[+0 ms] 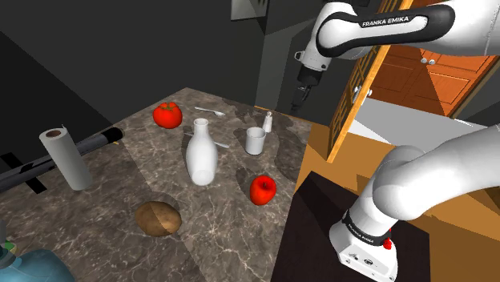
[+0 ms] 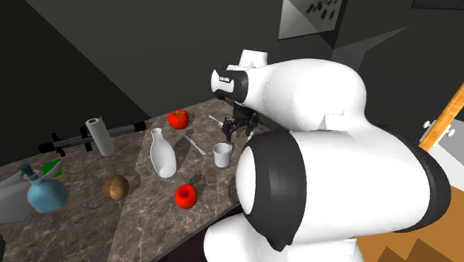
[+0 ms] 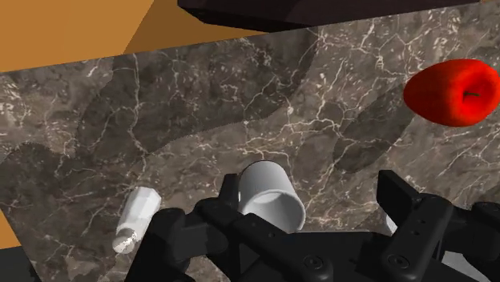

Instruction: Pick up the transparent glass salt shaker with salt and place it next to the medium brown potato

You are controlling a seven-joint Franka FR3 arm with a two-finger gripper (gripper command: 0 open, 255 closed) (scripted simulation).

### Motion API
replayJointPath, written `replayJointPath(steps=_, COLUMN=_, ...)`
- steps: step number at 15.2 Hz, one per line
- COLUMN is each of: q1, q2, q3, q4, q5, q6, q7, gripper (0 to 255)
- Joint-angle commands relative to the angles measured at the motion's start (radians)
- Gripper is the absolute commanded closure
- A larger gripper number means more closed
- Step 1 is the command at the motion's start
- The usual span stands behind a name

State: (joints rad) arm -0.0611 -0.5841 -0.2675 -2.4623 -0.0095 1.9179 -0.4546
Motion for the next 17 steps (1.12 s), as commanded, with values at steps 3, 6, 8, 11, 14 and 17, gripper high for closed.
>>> replayJointPath(steps=3, q1=0.010, q2=0.126, q3=-0.081, q4=0.026, q5=0.016, q6=0.118, q7=-0.115, gripper=0)
replayJointPath(steps=6, q1=0.026, q2=0.232, q3=-0.141, q4=0.064, q5=0.053, q6=0.193, q7=-0.209, gripper=0)
replayJointPath(steps=8, q1=0.038, q2=0.308, q3=-0.180, q4=0.097, q5=0.091, q6=0.236, q7=-0.278, gripper=0)
replayJointPath(steps=11, q1=0.055, q2=0.431, q3=-0.232, q4=0.160, q5=0.173, q6=0.288, q7=-0.393, gripper=0)
replayJointPath(steps=14, q1=0.060, q2=0.563, q3=-0.269, q4=0.238, q5=0.281, q6=0.318, q7=-0.519, gripper=0)
replayJointPath(steps=17, q1=0.040, q2=0.700, q3=-0.279, q4=0.332, q5=0.400, q6=0.325, q7=-0.643, gripper=0)
